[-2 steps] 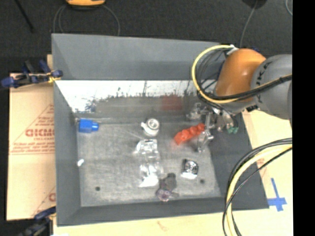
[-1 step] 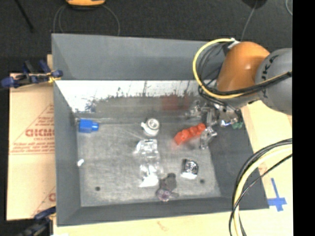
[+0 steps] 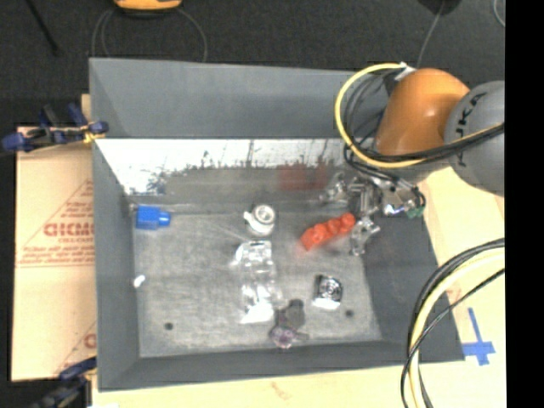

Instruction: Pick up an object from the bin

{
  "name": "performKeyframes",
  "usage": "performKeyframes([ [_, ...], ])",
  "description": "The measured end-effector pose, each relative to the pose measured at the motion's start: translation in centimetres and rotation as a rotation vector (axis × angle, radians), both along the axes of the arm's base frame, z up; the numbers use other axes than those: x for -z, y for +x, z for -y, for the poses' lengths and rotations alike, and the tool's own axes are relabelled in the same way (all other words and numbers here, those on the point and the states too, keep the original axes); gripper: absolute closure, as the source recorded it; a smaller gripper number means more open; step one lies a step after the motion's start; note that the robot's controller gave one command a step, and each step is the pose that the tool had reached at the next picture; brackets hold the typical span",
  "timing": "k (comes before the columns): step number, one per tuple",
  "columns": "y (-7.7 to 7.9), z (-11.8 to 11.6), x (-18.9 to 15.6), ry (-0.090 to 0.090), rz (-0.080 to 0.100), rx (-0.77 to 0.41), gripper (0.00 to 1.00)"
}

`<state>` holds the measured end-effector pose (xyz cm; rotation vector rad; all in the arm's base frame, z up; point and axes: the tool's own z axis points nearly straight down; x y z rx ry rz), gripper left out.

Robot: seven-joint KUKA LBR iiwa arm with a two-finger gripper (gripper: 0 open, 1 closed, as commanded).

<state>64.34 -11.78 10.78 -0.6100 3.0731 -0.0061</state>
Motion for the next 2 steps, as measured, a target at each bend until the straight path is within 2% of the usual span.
performKeyframes([
  [1,0.84,0.13,3.24,-0.004,0.005,-0.174,0.0],
  [2,1.17,0.25,2.85,-0.002,0.004,-0.17,0.0],
])
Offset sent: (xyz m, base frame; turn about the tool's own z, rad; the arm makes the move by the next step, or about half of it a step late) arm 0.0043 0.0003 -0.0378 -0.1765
